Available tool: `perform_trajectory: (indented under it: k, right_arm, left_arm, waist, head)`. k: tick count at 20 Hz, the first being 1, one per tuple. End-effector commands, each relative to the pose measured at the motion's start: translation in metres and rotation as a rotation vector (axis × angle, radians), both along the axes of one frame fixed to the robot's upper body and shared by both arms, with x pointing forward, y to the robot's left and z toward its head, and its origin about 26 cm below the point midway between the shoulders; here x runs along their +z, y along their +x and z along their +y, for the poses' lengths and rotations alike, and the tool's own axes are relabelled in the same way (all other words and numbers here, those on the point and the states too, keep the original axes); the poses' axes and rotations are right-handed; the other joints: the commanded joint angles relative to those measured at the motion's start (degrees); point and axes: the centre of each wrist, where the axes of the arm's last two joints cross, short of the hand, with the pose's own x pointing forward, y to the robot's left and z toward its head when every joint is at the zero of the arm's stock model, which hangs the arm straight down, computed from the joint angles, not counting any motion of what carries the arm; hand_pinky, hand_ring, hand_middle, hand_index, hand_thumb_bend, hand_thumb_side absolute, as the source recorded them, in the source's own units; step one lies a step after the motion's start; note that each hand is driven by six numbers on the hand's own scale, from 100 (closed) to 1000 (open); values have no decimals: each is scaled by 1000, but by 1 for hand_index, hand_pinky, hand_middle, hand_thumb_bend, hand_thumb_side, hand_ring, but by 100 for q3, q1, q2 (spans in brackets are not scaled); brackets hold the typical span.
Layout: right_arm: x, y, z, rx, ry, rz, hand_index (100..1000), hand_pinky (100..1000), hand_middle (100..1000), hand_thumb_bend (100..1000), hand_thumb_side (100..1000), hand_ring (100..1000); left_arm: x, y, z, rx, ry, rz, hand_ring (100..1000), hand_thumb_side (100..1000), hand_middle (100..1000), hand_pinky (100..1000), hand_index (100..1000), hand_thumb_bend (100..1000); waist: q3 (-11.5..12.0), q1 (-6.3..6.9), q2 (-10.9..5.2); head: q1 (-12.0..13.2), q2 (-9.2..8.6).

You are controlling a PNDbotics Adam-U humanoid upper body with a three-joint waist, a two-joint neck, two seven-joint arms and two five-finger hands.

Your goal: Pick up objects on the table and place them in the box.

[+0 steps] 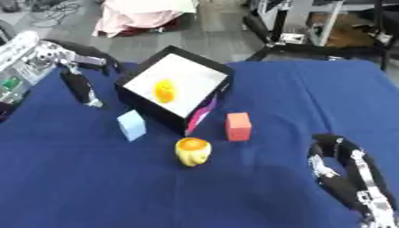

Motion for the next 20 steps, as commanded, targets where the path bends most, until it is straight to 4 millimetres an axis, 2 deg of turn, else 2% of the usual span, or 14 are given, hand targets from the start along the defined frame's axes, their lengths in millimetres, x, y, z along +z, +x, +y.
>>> perform_trajectory:
  k: [1, 9, 20]
  right_arm:
    - [7, 2, -4, 1, -21, -21, 730, 727, 574, 100, 435, 648]
    - [7, 2, -4, 2, -18, -22, 730, 727, 574, 100, 434, 648]
    - [6, 2, -3, 4, -16, -21, 730, 727, 573, 100, 434, 648]
  left_arm:
    - [-8, 4, -5, -6, 43, 9, 870, 249, 917, 904, 1000, 433]
    - [-24, 14, -12, 58, 66, 17, 846, 246, 892, 885, 993, 346]
    - [-42, 16, -20, 65, 36, 74, 823, 235, 864, 868, 976, 316]
  waist:
    - [-13, 33, -119]
    - [-10, 17, -126]
    - [-22, 10, -120]
  head:
    - [-19, -11]
    - [-41, -11]
    - [-36, -11]
